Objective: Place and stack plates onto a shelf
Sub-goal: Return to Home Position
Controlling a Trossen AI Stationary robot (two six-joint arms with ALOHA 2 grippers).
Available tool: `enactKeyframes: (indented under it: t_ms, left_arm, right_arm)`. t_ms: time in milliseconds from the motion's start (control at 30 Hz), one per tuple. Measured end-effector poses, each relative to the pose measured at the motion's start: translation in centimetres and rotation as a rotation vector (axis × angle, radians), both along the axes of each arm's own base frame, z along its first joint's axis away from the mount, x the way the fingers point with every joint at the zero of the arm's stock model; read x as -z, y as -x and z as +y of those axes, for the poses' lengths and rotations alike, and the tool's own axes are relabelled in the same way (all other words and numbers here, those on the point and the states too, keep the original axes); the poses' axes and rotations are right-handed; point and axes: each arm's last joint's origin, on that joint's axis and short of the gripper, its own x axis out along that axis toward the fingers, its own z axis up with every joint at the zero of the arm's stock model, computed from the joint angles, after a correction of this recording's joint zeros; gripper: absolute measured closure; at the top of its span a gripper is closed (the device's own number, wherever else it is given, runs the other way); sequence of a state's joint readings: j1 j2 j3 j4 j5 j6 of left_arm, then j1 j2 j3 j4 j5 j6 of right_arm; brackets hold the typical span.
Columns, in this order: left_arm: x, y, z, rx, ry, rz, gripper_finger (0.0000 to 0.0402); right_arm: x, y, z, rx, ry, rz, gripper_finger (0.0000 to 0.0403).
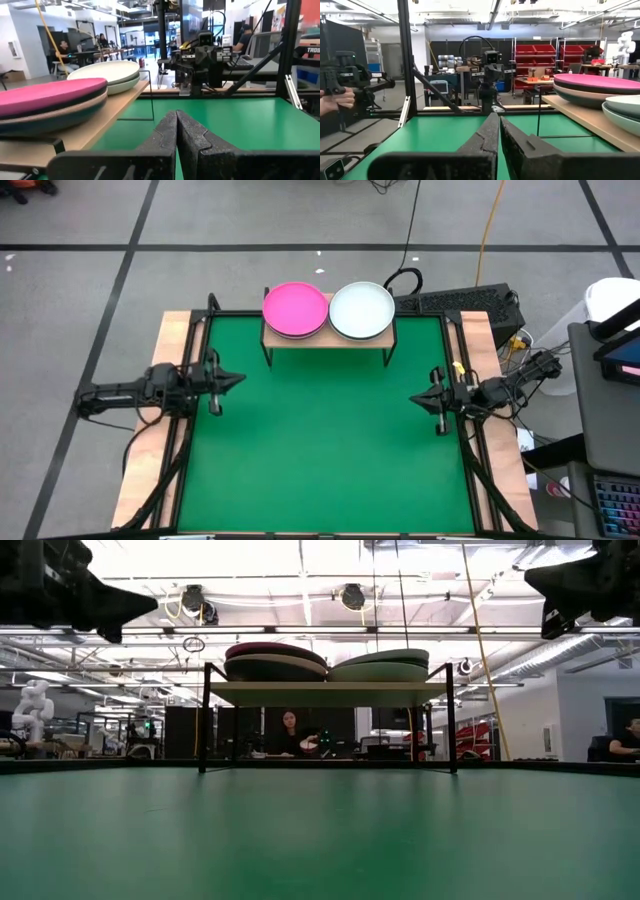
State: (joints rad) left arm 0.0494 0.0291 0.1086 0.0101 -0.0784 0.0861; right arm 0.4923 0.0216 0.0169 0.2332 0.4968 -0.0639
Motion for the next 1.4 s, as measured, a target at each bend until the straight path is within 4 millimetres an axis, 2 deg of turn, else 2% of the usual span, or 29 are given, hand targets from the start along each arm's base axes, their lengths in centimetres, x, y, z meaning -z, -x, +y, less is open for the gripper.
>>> enactKeyframes:
  t_ms: [300, 900, 1167, 1400]
  left_arm:
    - [2.5, -0.5, 0.0, 0.003, 0.018, 0.003, 0.0398]
    - [2.6, -0.5, -0.4, 0.051, 0.020, 0.012, 0.0398]
    - [3.1, -0.6, -0.5, 0.059, 0.108, 0.062, 0.0398]
    - [3.0, -0.7, -0.4, 0.056, 0.088, 0.061, 0.0398]
  right_arm:
    - [0.5, -0.1, 0.0, -0.005, -0.004, 0.049, 0.0399]
    - [0.8, -0.1, 0.0, -0.005, -0.029, 0.078, 0.0399]
    - [0.8, -0.1, 0.1, -0.006, -0.030, 0.078, 0.0399]
    - [0.8, -0.1, 0.1, -0.010, -0.029, 0.077, 0.0399]
